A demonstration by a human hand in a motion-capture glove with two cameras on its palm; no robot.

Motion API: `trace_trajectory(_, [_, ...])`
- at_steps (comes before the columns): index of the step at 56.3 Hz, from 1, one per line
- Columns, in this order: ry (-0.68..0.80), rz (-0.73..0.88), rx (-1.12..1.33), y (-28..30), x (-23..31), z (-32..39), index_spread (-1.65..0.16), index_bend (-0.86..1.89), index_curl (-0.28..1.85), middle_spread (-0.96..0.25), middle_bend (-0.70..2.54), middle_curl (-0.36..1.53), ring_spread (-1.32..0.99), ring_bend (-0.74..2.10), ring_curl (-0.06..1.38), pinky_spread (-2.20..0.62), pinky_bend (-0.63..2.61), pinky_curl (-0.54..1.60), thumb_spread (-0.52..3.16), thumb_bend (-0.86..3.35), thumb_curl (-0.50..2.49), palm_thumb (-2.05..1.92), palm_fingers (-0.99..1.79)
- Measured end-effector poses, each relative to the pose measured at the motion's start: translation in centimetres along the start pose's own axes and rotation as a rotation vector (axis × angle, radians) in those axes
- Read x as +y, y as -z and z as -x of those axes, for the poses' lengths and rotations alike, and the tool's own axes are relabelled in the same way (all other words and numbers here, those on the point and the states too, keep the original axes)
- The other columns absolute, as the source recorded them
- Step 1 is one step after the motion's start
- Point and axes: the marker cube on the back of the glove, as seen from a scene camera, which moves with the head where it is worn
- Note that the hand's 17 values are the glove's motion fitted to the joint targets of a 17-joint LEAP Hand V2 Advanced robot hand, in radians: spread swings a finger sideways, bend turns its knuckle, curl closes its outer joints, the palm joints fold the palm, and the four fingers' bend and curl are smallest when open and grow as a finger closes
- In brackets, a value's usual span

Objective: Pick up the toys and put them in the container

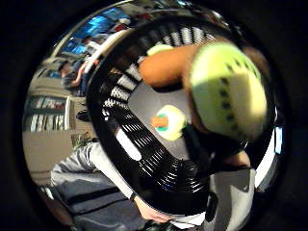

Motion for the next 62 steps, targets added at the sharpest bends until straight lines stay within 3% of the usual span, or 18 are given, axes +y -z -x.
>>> trace_trajectory(6, [0.013,0.005,-0.114,0.6,1.3,0.1,-0.17,0.3,0.4,0.03,0.16,0.39,-0.08,0.24,0.21,-0.04,0.91,0.37,1.37,0.23,0.26,0.09,-0.26])
trace_trajectory(11, [-0.04,-0.012,-0.08,0.7,3.3,-1.2,-0.17,0.16,0.34,0.05,0.13,0.37,-0.06,0.23,0.22,-0.03,0.88,0.36,1.32,0.18,0.26,0.07,-0.2])
trace_trajectory(24, [-0.164,-0.103,-0.165,-2.2,10.9,-6.8,-0.22,0.3,0.38,0.06,0.13,0.3,-0.06,0.2,0.23,-0.03,0.81,0.34,1.32,0.14,0.27,0.09,-0.02])
trace_trajectory(43, [-0.415,0.029,-0.47,-11.5,19.5,-11.3,-0.22,0.4,0.45,0.06,0.16,0.29,-0.08,0.21,0.26,-0.04,0.82,0.34,1.42,0.13,0.29,0.15,0.05])
trace_trajectory(62, [-0.462,-0.008,-0.47,-13.4,21.8,-12.1,-0.21,0.44,0.47,0.07,0.17,0.29,-0.07,0.19,0.27,-0.03,0.81,0.34,1.47,0.12,0.29,0.19,0.06])
